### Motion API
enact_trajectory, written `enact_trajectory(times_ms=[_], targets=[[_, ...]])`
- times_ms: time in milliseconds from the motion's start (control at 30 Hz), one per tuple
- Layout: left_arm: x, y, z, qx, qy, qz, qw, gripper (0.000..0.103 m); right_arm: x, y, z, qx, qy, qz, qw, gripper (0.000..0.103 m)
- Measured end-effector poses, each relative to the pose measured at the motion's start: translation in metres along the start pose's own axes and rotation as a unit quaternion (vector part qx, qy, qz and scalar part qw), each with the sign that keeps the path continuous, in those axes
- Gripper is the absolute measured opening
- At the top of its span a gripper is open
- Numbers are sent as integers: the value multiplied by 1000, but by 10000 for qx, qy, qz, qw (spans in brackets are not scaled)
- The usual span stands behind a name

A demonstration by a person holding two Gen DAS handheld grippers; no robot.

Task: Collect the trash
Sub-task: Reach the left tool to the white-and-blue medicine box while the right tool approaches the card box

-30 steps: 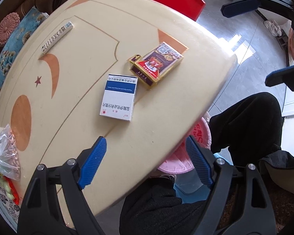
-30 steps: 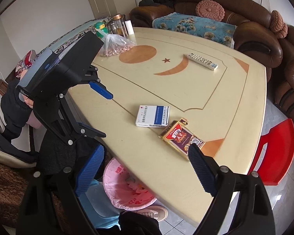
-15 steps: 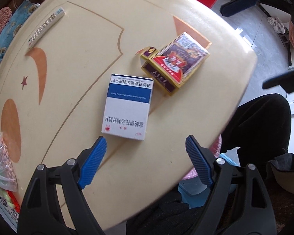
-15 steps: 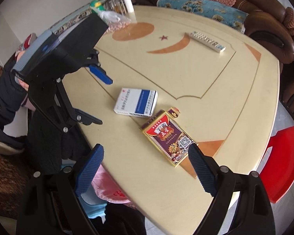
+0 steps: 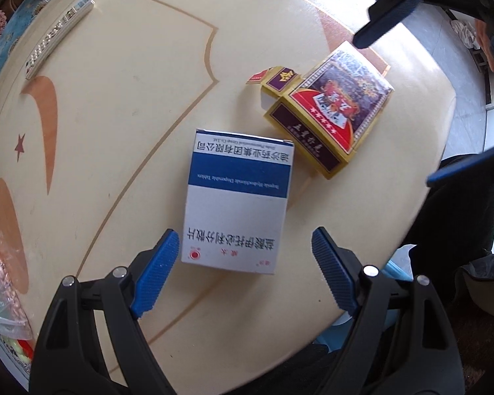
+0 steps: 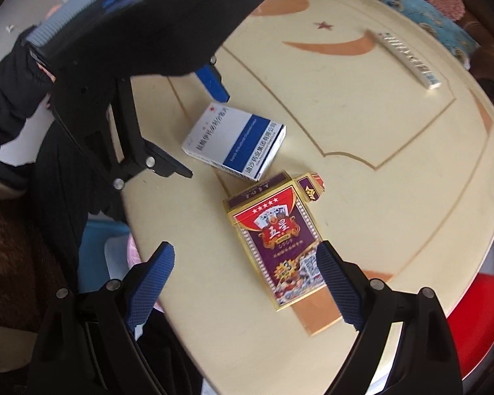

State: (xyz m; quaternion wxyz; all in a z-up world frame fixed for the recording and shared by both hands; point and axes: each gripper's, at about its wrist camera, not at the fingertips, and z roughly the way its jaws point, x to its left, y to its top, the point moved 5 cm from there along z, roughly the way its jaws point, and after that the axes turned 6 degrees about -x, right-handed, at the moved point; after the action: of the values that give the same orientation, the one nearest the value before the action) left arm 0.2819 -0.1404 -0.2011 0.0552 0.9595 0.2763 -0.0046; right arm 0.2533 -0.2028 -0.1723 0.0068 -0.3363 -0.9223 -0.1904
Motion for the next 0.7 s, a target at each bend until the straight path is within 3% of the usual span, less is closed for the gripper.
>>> enact_trajectory(times_ms=[300, 700], targets=[[-1, 5, 10, 55, -80, 170, 9998, 81, -11, -2, 28, 430, -1, -372, 9984, 86], [-10, 2, 15, 8, -57, 268, 9996, 84, -26, -7, 43, 468, -148, -367, 9981, 85]])
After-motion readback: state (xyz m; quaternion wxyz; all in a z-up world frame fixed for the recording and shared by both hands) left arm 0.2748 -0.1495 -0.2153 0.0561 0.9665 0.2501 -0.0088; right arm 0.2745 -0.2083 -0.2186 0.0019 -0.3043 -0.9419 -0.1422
